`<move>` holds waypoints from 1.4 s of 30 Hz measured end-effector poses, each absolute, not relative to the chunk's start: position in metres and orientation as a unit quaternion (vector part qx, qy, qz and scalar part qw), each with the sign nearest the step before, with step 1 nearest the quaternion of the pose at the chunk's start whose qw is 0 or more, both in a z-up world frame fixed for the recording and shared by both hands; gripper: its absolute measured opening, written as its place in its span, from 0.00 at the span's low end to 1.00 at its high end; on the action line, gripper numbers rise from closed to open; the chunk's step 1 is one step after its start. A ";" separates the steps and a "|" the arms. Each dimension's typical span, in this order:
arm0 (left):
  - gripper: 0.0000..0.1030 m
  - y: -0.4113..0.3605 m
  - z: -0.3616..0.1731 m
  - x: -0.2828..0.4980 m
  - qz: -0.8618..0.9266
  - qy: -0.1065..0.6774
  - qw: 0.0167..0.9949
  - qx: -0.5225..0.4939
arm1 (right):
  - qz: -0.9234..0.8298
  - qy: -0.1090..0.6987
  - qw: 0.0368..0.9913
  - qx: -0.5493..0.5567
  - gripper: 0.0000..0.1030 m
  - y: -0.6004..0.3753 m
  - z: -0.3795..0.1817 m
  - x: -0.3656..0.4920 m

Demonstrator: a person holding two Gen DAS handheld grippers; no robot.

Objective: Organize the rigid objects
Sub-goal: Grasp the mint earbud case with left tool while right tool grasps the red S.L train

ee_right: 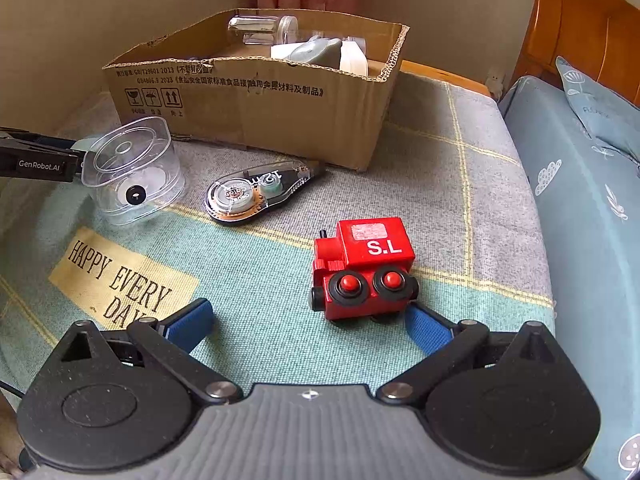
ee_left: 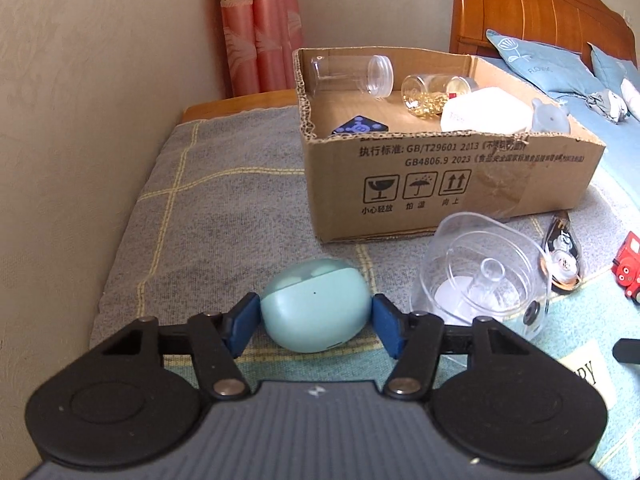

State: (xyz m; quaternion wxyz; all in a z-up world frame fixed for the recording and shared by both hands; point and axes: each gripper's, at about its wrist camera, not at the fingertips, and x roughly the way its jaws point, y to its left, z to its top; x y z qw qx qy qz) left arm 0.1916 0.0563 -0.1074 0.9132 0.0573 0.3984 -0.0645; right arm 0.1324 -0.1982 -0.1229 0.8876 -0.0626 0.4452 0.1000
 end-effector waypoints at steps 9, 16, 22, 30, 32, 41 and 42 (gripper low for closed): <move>0.58 0.063 -0.105 0.170 -0.107 0.403 0.906 0.072 | 0.100 0.445 0.888 -0.063 1.00 -0.198 -0.123 0.132; 0.70 0.069 -0.104 0.134 -0.145 0.422 0.890 0.093 | 0.106 0.446 0.886 -0.066 1.00 -0.199 -0.123 0.131; 0.96 0.066 -0.110 0.130 -0.126 0.442 0.885 0.076 | 0.113 0.445 0.886 -0.070 1.00 -0.199 -0.123 0.131; 0.99 0.066 -0.114 0.128 -0.107 0.441 0.890 0.046 | 0.140 0.436 0.885 -0.081 1.00 -0.212 -0.123 0.136; 0.99 0.066 -0.114 0.127 -0.105 0.439 0.891 0.044 | 0.139 0.436 0.886 -0.080 1.00 -0.218 -0.123 0.142; 1.00 0.065 -0.115 0.126 -0.098 0.434 0.895 0.040 | 0.140 0.452 0.877 -0.083 1.00 -0.211 -0.121 0.166; 1.00 0.065 -0.115 0.126 -0.098 0.434 0.895 0.040 | 0.147 0.455 0.874 -0.086 1.00 -0.206 -0.121 0.164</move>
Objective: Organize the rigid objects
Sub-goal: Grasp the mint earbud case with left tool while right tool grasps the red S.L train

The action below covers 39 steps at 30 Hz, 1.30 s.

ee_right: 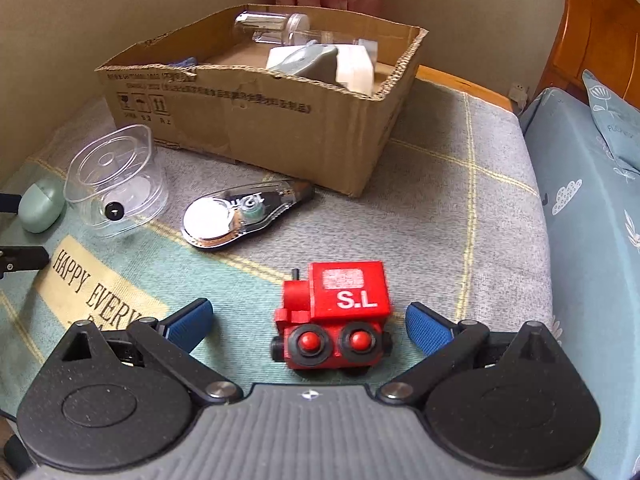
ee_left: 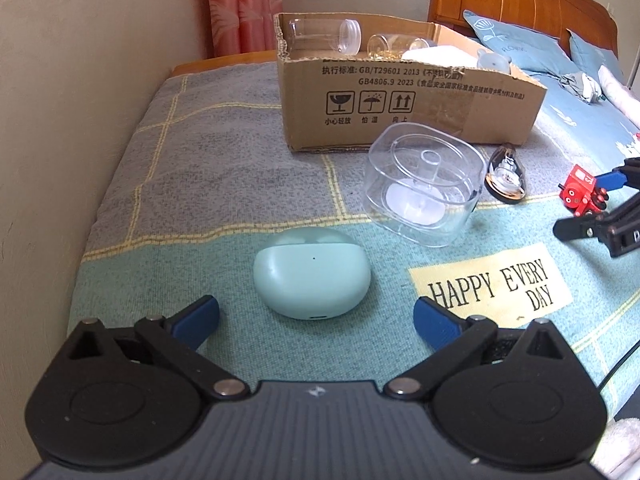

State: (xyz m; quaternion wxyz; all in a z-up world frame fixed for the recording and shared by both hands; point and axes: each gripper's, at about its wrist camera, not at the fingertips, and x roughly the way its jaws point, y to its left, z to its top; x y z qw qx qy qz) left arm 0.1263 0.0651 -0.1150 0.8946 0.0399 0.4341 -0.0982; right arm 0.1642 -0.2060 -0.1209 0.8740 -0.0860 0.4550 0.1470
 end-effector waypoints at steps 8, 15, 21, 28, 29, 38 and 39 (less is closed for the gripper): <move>0.99 0.060 -0.114 0.132 -0.087 0.437 0.894 0.037 | 0.174 0.445 0.873 -0.100 1.00 -0.180 -0.122 0.138; 0.85 0.050 -0.109 0.140 -0.081 0.430 0.899 0.034 | 0.171 0.442 0.875 -0.097 1.00 -0.179 -0.121 0.137; 0.72 0.049 -0.106 0.141 -0.068 0.436 0.897 0.026 | 0.156 0.441 0.881 -0.073 1.00 -0.182 -0.120 0.144; 0.69 0.051 -0.106 0.144 -0.066 0.435 0.897 0.031 | 0.124 0.439 0.888 -0.059 0.80 -0.186 -0.115 0.152; 0.66 0.051 -0.105 0.144 -0.067 0.435 0.897 0.032 | 0.118 0.441 0.888 -0.057 0.76 -0.188 -0.114 0.153; 0.59 0.055 -0.101 0.144 -0.083 0.442 0.891 0.053 | 0.109 0.447 0.885 -0.075 0.56 -0.192 -0.110 0.156; 0.59 0.054 -0.100 0.143 -0.087 0.443 0.891 0.056 | 0.112 0.448 0.884 -0.076 0.56 -0.191 -0.109 0.157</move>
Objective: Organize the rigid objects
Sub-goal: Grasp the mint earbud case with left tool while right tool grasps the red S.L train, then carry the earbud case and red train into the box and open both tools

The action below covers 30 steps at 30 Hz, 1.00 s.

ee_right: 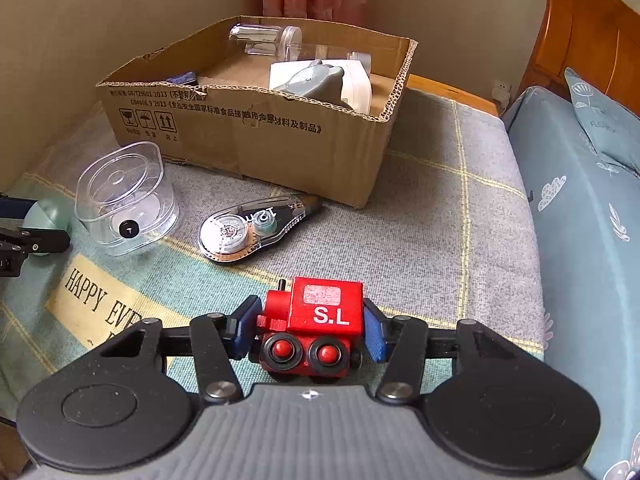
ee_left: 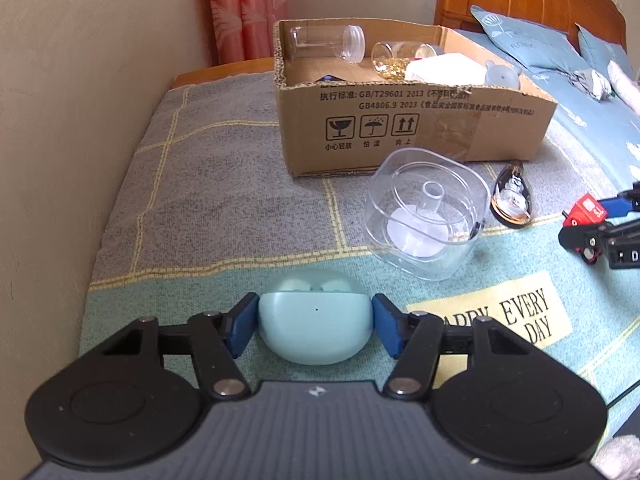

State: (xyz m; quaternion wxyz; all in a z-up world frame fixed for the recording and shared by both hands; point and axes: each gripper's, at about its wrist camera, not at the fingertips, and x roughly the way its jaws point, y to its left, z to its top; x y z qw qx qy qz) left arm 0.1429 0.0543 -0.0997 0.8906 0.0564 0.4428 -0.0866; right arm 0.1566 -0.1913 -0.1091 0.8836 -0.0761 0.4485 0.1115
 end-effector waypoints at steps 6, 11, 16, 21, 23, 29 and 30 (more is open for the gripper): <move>0.58 0.055 -0.084 0.139 -0.101 0.436 0.892 0.065 | 0.126 0.450 0.879 -0.094 0.56 -0.194 -0.102 0.153; 0.58 0.054 -0.066 0.140 -0.110 0.423 0.896 0.073 | 0.137 0.445 0.878 -0.109 0.56 -0.196 -0.091 0.149; 0.58 0.050 -0.047 0.144 -0.122 0.405 0.903 0.077 | 0.146 0.433 0.882 -0.117 0.56 -0.195 -0.079 0.147; 0.58 0.036 -0.020 0.160 -0.143 0.374 0.912 0.089 | 0.161 0.419 0.886 -0.118 0.56 -0.195 -0.064 0.148; 0.58 0.028 -0.010 0.171 -0.154 0.361 0.915 0.096 | 0.163 0.412 0.888 -0.122 0.56 -0.195 -0.058 0.149; 0.58 0.003 0.009 0.212 -0.184 0.338 0.917 0.105 | 0.165 0.390 0.897 -0.127 0.56 -0.195 -0.039 0.149; 0.58 -0.002 0.010 0.220 -0.192 0.339 0.915 0.104 | 0.165 0.387 0.898 -0.126 0.56 -0.195 -0.037 0.149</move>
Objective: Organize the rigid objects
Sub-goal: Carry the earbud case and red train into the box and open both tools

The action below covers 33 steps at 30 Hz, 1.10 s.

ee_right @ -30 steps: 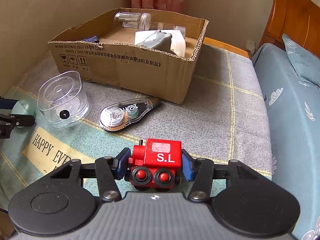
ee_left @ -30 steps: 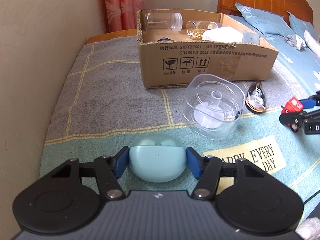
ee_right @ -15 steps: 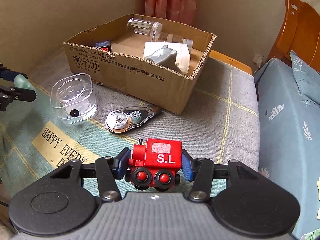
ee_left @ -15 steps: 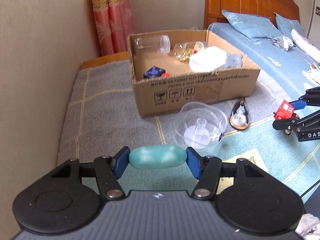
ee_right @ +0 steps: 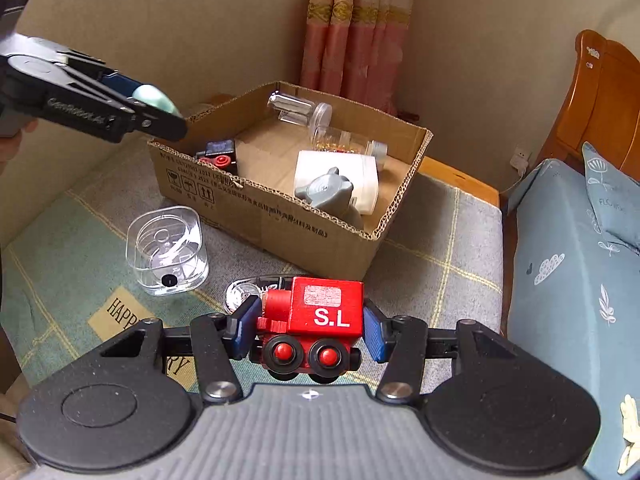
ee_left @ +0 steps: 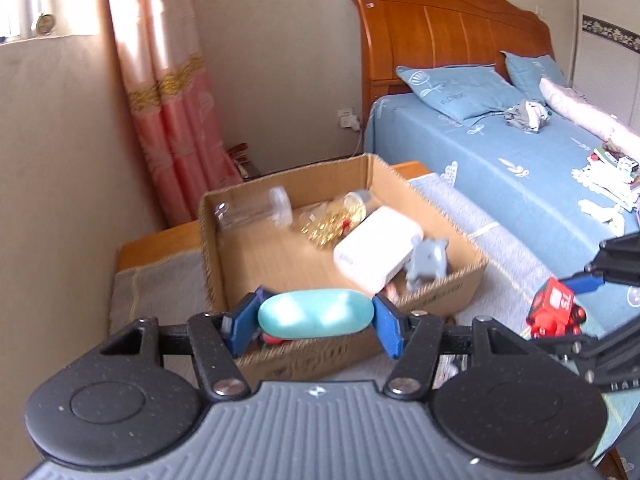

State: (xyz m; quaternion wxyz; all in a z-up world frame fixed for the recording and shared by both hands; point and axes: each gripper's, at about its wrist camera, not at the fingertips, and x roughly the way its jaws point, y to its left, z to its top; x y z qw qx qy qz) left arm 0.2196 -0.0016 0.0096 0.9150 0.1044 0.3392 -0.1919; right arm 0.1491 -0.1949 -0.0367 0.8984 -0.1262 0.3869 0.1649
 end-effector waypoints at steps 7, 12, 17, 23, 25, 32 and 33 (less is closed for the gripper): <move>0.58 -0.023 -0.005 0.257 -0.204 0.362 0.903 0.110 | 0.164 0.375 0.905 -0.113 0.56 -0.195 -0.027 0.146; 0.59 -0.028 -0.018 0.268 -0.210 0.382 0.894 0.103 | 0.164 0.367 0.908 -0.117 0.56 -0.192 -0.021 0.143; 0.87 -0.026 -0.018 0.264 -0.202 0.370 0.902 0.097 | 0.165 0.360 0.910 -0.121 0.56 -0.190 -0.014 0.142; 0.93 -0.007 -0.006 0.247 -0.187 0.347 0.916 0.075 | 0.168 0.354 0.911 -0.127 0.56 -0.183 -0.007 0.144; 0.95 -0.001 -0.003 0.236 -0.177 0.340 0.920 0.078 | 0.169 0.352 0.912 -0.128 0.56 -0.180 -0.004 0.147; 0.97 0.030 -0.003 0.192 -0.114 0.329 0.935 0.074 | 0.189 0.345 0.910 -0.128 0.56 -0.161 0.011 0.172; 0.97 0.035 -0.004 0.187 -0.103 0.329 0.936 0.071 | 0.193 0.346 0.910 -0.124 0.56 -0.159 0.013 0.177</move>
